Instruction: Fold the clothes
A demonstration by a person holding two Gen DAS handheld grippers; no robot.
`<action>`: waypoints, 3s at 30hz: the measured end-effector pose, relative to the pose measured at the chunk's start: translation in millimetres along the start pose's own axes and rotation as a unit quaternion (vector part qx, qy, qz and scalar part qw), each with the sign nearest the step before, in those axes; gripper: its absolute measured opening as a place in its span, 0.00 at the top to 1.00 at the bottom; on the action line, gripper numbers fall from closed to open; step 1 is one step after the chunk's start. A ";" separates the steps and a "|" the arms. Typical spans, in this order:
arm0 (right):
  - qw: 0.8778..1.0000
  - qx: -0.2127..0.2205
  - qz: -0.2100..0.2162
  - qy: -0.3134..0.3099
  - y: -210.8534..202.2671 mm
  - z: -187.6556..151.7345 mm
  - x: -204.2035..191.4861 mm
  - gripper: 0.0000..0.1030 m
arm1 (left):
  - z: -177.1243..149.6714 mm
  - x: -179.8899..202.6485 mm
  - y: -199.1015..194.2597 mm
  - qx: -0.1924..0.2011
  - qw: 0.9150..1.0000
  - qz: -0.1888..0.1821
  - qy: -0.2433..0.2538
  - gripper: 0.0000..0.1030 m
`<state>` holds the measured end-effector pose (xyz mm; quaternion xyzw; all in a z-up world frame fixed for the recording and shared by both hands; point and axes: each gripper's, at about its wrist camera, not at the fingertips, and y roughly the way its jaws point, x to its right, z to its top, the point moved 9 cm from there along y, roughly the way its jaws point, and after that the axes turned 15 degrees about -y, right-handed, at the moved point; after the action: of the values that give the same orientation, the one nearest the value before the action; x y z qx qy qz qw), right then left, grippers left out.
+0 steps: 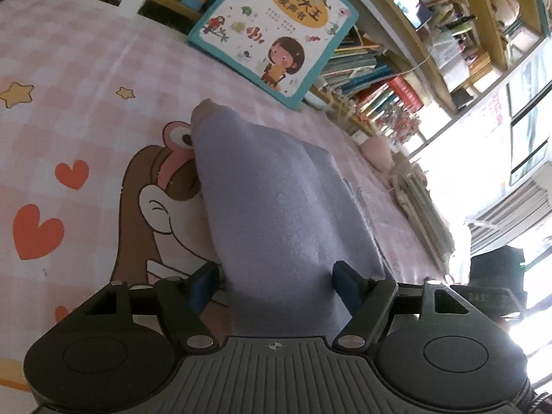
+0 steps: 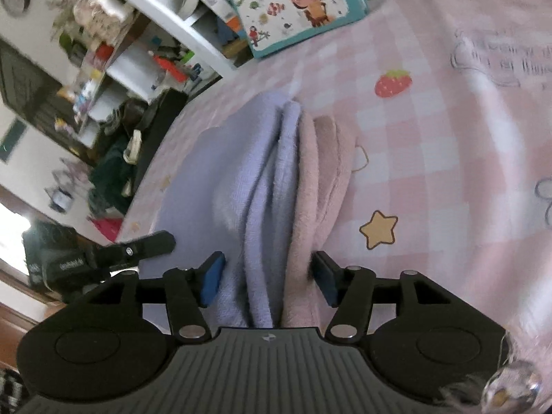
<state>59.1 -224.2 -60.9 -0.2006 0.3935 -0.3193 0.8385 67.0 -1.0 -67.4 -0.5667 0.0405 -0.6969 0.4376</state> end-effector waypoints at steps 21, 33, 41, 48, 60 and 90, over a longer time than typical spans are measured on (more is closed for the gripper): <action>0.998 -0.001 -0.024 -0.051 8.3 0.0 -8.1 0.53 | -6.7 11.6 4.5 0.025 0.998 0.016 0.062 0.33; 0.986 0.043 -0.078 -0.140 0.8 1.8 -35.6 0.68 | -9.9 26.1 -6.3 0.060 0.994 0.019 0.088 0.44; 0.979 0.072 -0.082 -0.173 -12.4 17.2 -52.0 0.68 | 2.7 46.0 -22.6 0.084 0.989 0.012 0.118 0.44; 0.974 0.087 -0.084 -0.194 -4.2 48.5 -56.7 0.68 | 31.5 52.8 -23.6 0.108 0.986 0.013 0.130 0.44; 0.975 0.077 -0.082 -0.190 56.6 112.6 -37.1 0.67 | 102.5 28.9 2.8 0.130 0.985 0.036 0.108 0.43; 0.989 0.069 -0.078 -0.106 152.8 180.8 22.2 0.66 | 202.4 -31.0 66.2 0.112 0.992 0.037 0.054 0.44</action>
<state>270.1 -114.9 -52.2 -0.2055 0.2627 -0.3871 0.8596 270.6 67.7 -55.7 -0.4740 0.0066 -0.7098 0.5210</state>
